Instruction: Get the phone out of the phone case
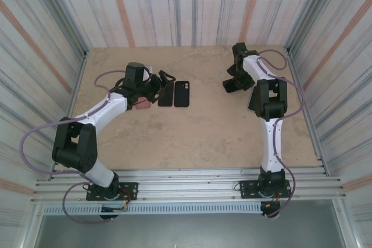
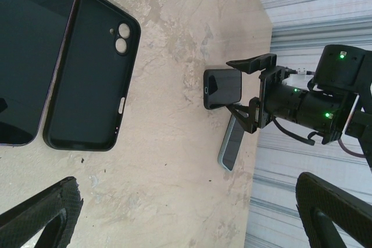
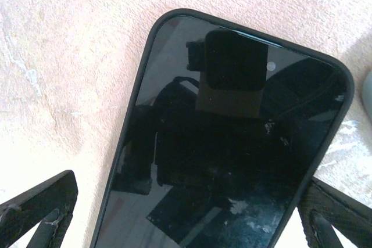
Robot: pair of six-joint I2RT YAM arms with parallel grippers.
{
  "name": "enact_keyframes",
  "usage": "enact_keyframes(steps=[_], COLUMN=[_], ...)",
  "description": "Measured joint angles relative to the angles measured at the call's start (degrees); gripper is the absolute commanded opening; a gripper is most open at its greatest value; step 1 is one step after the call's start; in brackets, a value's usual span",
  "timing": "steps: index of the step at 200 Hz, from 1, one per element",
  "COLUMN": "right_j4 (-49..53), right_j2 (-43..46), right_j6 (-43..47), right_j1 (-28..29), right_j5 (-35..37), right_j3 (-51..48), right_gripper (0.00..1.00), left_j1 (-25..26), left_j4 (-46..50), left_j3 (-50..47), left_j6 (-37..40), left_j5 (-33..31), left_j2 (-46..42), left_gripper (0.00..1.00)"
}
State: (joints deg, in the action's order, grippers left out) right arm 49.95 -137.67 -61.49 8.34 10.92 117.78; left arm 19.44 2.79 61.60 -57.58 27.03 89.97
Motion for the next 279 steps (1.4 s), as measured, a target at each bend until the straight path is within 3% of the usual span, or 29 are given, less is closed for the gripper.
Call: enact_keyframes(steps=[129,203,279], right_j4=[15.6,17.2,11.8], right_j2=[-8.6,-8.9,-4.5], right_j6=[-4.1,-5.9,-3.9], right_j1=[1.0,0.6,-0.9], right_j5=[0.1,-1.7,-3.6], right_j3=[15.8,16.0,8.2], right_gripper=[0.91,0.81,0.83], left_j1=[-0.5,-0.5,-0.7], left_j4=[0.4,0.2,0.2], left_j3=[-0.2,-0.7,-0.9], left_j6=[1.0,1.0,1.0], left_j5=[0.0,0.0,0.0], left_j2=[0.0,0.0,0.0], left_gripper=[0.99,0.99,0.98])
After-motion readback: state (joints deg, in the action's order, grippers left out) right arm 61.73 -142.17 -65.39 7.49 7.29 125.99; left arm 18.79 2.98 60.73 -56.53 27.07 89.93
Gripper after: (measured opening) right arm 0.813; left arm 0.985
